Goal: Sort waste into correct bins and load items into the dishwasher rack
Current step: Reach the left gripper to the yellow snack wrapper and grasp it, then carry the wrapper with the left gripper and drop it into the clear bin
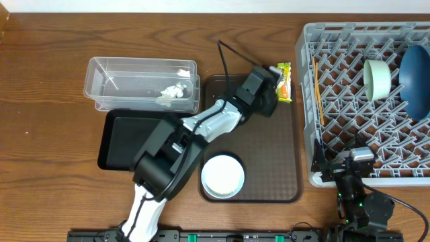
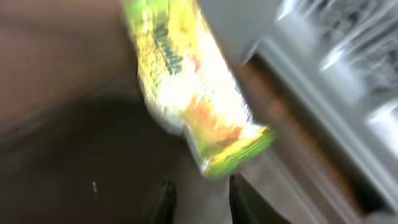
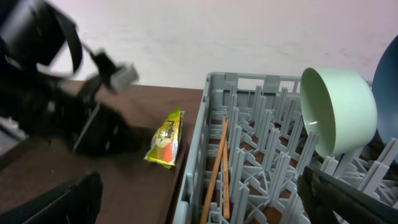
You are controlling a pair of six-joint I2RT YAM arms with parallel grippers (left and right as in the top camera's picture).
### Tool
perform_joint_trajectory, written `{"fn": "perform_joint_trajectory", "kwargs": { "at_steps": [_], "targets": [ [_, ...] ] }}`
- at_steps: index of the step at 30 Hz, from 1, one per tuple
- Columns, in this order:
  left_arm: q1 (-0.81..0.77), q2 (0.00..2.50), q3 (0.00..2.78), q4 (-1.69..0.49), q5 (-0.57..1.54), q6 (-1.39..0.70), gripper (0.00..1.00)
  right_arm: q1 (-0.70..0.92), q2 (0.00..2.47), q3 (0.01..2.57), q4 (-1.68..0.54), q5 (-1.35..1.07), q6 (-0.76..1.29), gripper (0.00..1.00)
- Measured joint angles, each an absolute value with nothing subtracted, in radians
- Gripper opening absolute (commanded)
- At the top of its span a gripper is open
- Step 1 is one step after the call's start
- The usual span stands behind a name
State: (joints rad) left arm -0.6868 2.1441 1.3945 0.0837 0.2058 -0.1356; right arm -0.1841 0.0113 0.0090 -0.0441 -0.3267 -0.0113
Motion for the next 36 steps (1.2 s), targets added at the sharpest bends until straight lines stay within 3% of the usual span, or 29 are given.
{"fn": "perform_joint_trajectory", "kwargs": {
  "at_steps": [7, 18, 25, 31, 36],
  "targets": [
    [-0.687, 2.102, 1.396, 0.239, 0.268, -0.135, 0.33, -0.184, 0.011, 0.009, -0.044, -0.327, -0.011, 0.99],
    [-0.688, 2.231, 1.396, 0.393, 0.343, -0.135, 0.35, -0.184, 0.011, 0.009, -0.044, -0.327, -0.011, 0.99],
    [-0.690, 2.265, 1.396, 0.317, 0.375, -0.135, 0.34, -0.184, 0.011, 0.009, -0.044, -0.327, -0.011, 0.99],
    [-0.687, 2.268, 1.420, 0.182, 0.358, -0.130, 0.25, -0.184, 0.011, 0.009, -0.044, -0.326, -0.011, 0.99],
    [-0.675, 2.230, 1.440, 0.007, 0.276, -0.130, 0.22, -0.184, 0.011, 0.009, -0.044, -0.327, -0.011, 0.99]
  ]
}}
